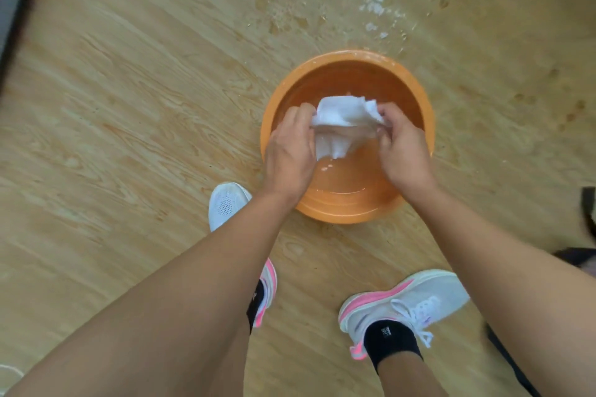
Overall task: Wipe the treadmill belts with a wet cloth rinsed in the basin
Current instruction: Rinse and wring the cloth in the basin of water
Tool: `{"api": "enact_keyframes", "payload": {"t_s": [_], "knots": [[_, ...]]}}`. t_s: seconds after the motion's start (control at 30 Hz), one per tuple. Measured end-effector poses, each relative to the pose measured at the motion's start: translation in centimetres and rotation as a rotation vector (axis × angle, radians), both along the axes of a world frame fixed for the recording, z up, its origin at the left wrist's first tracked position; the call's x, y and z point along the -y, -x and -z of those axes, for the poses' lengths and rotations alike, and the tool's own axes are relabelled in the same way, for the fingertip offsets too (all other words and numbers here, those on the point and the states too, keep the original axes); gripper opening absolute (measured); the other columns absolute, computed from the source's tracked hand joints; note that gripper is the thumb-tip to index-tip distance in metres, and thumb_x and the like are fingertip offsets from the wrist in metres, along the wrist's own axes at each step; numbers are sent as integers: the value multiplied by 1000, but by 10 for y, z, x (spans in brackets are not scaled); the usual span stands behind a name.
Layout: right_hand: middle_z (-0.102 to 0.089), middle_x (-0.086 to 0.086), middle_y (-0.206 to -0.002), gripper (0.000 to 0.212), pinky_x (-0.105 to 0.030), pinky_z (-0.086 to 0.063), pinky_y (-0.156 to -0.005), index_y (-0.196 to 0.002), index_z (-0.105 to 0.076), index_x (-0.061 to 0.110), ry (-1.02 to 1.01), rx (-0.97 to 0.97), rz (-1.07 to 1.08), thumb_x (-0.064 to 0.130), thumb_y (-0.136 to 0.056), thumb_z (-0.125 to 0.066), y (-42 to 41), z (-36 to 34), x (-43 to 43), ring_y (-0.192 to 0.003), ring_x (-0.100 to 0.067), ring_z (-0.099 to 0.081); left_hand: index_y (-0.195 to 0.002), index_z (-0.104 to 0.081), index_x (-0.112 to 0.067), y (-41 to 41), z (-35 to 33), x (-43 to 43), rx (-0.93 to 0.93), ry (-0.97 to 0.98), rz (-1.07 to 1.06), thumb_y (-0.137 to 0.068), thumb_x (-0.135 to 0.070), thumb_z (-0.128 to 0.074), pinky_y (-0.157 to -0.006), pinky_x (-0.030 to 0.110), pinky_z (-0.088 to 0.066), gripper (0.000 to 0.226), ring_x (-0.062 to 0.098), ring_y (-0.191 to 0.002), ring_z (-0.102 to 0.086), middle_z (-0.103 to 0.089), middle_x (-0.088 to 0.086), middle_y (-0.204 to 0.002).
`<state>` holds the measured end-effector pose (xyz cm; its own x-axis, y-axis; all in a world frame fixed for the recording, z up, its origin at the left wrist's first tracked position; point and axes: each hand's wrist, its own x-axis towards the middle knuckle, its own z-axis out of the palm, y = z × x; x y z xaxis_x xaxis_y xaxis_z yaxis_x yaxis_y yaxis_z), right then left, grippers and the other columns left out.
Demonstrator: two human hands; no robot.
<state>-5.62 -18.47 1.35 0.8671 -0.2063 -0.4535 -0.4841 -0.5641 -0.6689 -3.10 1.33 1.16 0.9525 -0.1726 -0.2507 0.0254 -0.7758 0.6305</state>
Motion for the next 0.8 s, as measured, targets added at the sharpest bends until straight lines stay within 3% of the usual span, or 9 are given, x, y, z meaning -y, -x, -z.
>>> {"api": "enact_keyframes", "payload": {"t_s": [0.07, 0.13, 0.23, 0.33, 0.4, 0.5, 0.63, 0.7, 0.8], "knots": [[-65, -9, -139, 40, -29, -39, -113, -130, -70, 14, 58, -50, -127, -5, -98, -53, 17, 3, 2, -132, -28, -58, -110, -58, -13, 12, 6, -6, 14, -130, 211, -95, -8, -52, -81, 44, -46, 17, 32, -99, -60, -59, 7, -119], [-47, -13, -159, 46, -40, -29, -126, -137, -68, 11, 176, -252, -295, -6, -99, -49, 27, 8, 5, -151, -34, -39, -103, -66, -11, 25, 14, -12, -17, -344, 416, -86, -2, -62, -92, 47, -47, 20, 37, -121, -58, -58, 14, -139], [-54, -11, -150, 51, -50, -45, -116, -139, -63, 10, 275, -319, -432, -6, -95, -43, 30, 18, 4, -144, -37, -47, -97, -74, -7, 36, 23, -16, -17, -461, 523, -80, 2, -70, -101, 45, -47, 20, 37, -136, -52, -53, 19, -149], [-58, -8, -149, 53, -48, -49, -111, -145, -56, 16, 209, -201, -311, -1, -95, -48, 11, 24, -1, -138, -32, -53, -123, -65, -8, 17, 35, -2, 73, -386, 497, -90, 1, -65, -109, 43, -43, 34, 34, -138, -51, -54, 16, -147], [-54, -10, -153, 54, -46, -43, -115, -152, -49, 13, 176, -187, -328, 13, -99, -60, -5, 34, -5, -143, -32, -47, -146, -50, -11, -6, 46, 11, 4, -392, 531, -97, -8, -57, -117, 43, -34, 49, 31, -146, -43, -49, 12, -154], [-57, -12, -144, 55, -46, -45, -108, -142, -54, 14, 247, -298, -535, 27, -92, -75, -21, 54, -7, -138, -36, -45, -145, -50, -18, -36, 58, 23, -133, -516, 671, -97, -22, -63, -106, 43, -37, 49, 32, -132, -53, -59, 9, -139], [-68, -15, -103, 22, -38, -46, -75, -97, -59, 16, 299, -347, -540, 19, -84, -76, -36, 53, 7, -104, -38, -67, -115, -58, -16, -54, 50, 11, -333, -425, 587, -89, -28, -78, -80, 41, -49, 35, 36, -104, -67, -69, 9, -109], [-63, -12, -95, 36, -37, -42, -70, -97, -54, 17, 321, -336, -561, 16, -77, -84, -37, 42, 11, -98, -39, -68, -113, -58, -19, -51, 38, 2, -323, -347, 574, -84, -44, -84, -76, 37, -45, 46, 28, -98, -65, -66, 3, -104], [-61, -14, -112, 55, -43, -49, -75, -119, -54, 12, 405, -297, -626, 22, -77, -89, -27, 25, 12, -106, -40, -64, -121, -60, -20, -39, 20, -8, -287, -240, 543, -90, -56, -74, -78, 36, -42, 49, 21, -91, -54, -55, 0, -104]]}}
